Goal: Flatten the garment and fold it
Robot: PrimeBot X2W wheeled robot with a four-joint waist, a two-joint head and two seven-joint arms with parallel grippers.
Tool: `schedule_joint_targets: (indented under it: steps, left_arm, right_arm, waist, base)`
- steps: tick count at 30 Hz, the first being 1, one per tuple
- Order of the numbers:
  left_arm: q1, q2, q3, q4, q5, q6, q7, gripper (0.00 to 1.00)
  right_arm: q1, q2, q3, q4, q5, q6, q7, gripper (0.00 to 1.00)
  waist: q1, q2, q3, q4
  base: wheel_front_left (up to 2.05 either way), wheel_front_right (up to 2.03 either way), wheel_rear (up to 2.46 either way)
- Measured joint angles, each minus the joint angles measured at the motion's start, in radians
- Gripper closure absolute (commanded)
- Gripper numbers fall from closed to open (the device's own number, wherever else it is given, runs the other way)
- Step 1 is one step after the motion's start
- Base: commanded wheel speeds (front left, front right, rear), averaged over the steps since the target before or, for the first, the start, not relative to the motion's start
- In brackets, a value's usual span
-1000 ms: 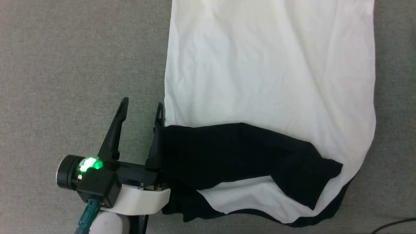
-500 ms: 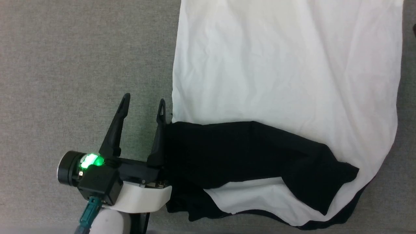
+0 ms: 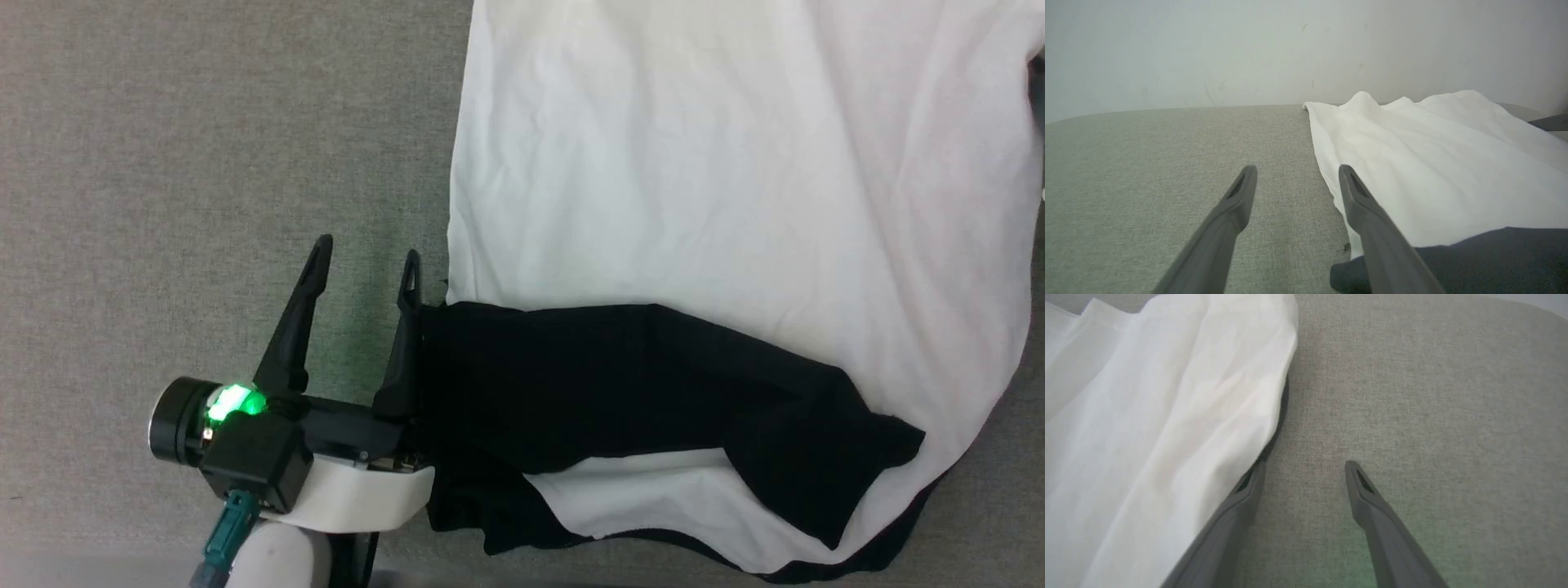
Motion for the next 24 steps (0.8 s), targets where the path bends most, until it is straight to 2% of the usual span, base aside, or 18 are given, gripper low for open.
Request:
schedule_joint_targets:
  steps: [13,24]
  left_arm:
    - [-0.014,-0.005,-0.008,0.016,0.0,0.0,0.0,0.0]
    - [-0.014,-0.008,-0.013,0.026,-0.002,0.0,0.0,0.0]
  right_arm:
    - [-0.029,-0.007,0.036,0.004,0.008,0.0,-0.002,0.0]
    - [-0.04,-0.019,0.065,-0.011,0.035,0.0,0.046,0.0]
  waist:
    - [0.0,0.0,0.006,0.014]
    - [0.0,0.0,-0.007,0.01]
  base:
    - [0.0,0.0,0.0]
    - [0.0,0.0,0.0]
